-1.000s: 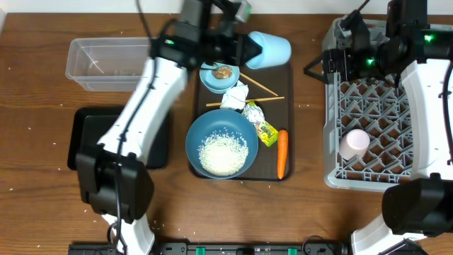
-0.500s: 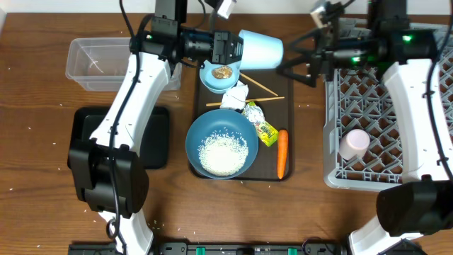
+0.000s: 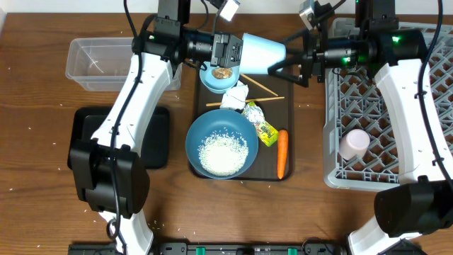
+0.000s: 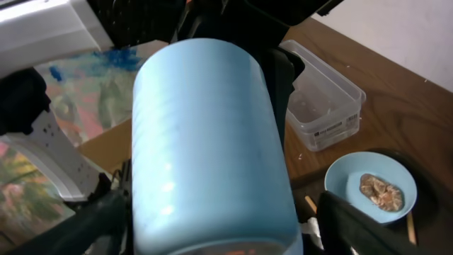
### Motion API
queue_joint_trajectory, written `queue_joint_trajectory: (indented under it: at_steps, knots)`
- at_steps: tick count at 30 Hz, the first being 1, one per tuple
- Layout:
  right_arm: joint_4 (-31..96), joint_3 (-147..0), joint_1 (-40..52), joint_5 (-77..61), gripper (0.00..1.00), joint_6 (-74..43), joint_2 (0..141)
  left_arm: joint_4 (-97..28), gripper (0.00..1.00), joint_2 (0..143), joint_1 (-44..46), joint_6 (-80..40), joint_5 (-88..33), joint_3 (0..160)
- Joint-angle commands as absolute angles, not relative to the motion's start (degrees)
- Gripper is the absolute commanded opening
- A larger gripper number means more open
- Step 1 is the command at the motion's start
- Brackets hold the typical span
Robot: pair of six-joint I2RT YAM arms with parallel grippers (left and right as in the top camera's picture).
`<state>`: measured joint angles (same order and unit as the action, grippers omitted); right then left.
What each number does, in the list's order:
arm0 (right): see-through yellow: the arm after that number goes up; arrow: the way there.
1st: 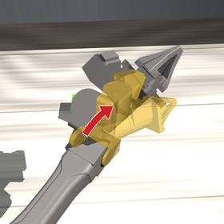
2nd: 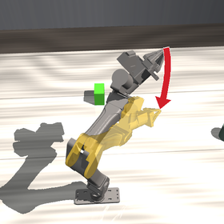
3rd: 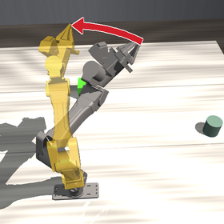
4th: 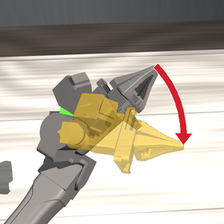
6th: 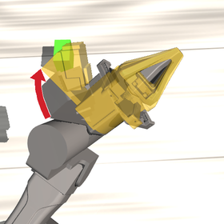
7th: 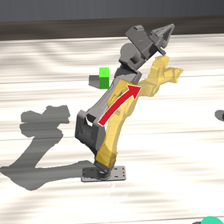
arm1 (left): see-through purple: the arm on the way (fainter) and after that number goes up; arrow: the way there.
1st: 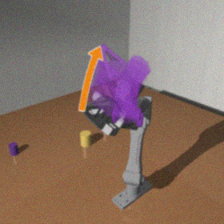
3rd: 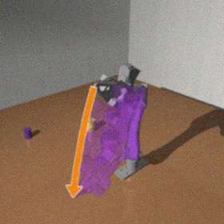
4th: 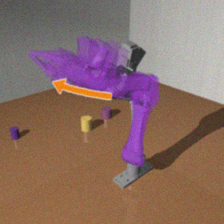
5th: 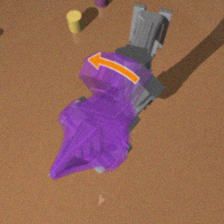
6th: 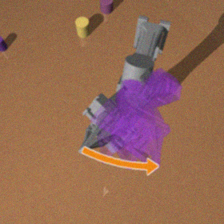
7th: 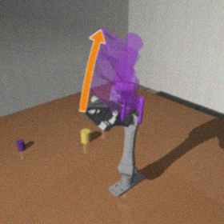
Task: Sort waste into correct bins and load items into the dishwasher rack
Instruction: 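Lift the blue cup and hand it to the right gripper, then place the blue cup upside down in the gray rack with the right gripper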
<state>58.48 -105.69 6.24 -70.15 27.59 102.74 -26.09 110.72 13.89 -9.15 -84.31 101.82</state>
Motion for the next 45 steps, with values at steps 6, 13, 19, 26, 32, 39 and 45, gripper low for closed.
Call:
queue_joint_trajectory:
  at_steps: [6, 13, 19, 26, 32, 39, 45]
  knots:
    - [57.28, -105.58, 8.32, -72.53, 0.63, 28.36, 103.96, -25.85, 0.06, 111.26, 14.24, -8.38, -86.54, 101.41]
    - [57.19, -105.58, 8.25, -72.9, 0.43, 28.34, 103.96, -25.85, 0.06, 111.26, 14.22, -8.38, -86.54, 101.38]
    - [57.19, -105.58, 7.97, -72.71, 0.36, 28.34, 103.96, -25.85, 0.24, 111.26, 14.22, -8.38, -86.48, 101.38]
    - [58.15, -105.58, 3.81, -70.57, 0.36, 27.68, 103.96, -26.06, 0.39, 111.26, 14.0, -8.38, -86.32, 101.36]
    - [61.65, -105.58, -2.9, -65.91, 0.35, 27.68, 103.96, -26.04, 0.41, 111.26, 13.52, -8.36, -86.28, 101.36]
    - [62.65, -105.6, -9.76, -52.73, 0.36, 15.73, 103.88, -27.09, 0.42, 111.26, 13.41, -8.38, -79.61, 101.36]
    - [66.13, -105.75, -11.4, -31.07, 0.36, 2.42, 102.59, -35.83, 0.42, 111.24, 13.43, -8.38, -60.1, 101.36]
